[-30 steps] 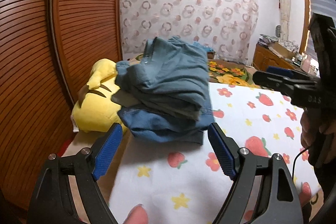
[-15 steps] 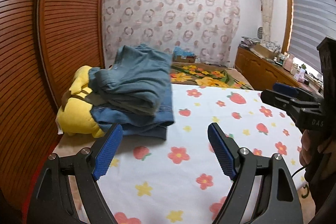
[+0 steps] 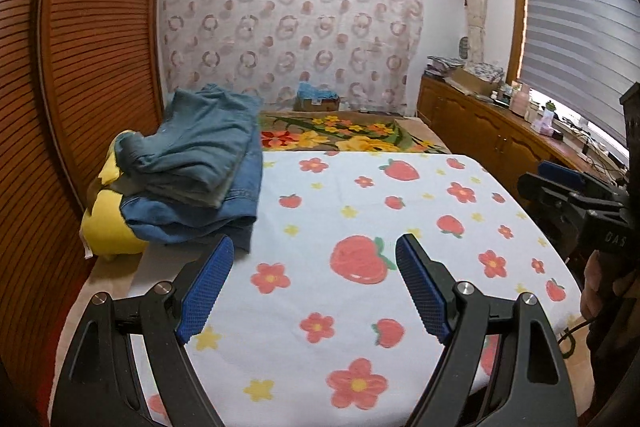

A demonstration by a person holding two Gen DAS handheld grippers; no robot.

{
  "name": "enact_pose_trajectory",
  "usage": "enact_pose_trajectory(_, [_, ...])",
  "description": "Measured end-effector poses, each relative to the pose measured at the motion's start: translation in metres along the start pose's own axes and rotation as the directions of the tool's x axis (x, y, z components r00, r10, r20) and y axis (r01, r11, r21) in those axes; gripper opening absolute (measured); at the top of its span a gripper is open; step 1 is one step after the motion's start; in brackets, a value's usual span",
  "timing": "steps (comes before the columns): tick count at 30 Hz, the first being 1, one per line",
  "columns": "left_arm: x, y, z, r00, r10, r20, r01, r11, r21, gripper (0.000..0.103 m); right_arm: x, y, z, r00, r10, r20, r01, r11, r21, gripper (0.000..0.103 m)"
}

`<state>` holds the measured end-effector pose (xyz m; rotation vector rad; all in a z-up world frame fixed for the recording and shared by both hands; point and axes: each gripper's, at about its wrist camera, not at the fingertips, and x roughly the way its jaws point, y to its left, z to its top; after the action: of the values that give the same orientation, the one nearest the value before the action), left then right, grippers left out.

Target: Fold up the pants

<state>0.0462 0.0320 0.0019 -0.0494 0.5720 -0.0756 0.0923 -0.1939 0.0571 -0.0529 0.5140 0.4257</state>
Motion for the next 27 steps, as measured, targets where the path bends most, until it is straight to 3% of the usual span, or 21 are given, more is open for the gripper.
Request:
enact_pose_trajectory(13, [-0.025,-0.037,0.02,0.998,-0.041,0.051,0.038,0.998,0.056,0.084,-0.046,0.022,-0.001,0.991,-0.122,0.062,0.119,0.992,0.051,0.092])
enact_pose_trajectory(27, [-0.057,-0.035,0.046,0.991,-0.037,0.129,0.031,0.998,0.051,0.084,-0.069,0.053,-0.016,0.975,-0.182,0.124,0.174,0.982,0.071,0.092])
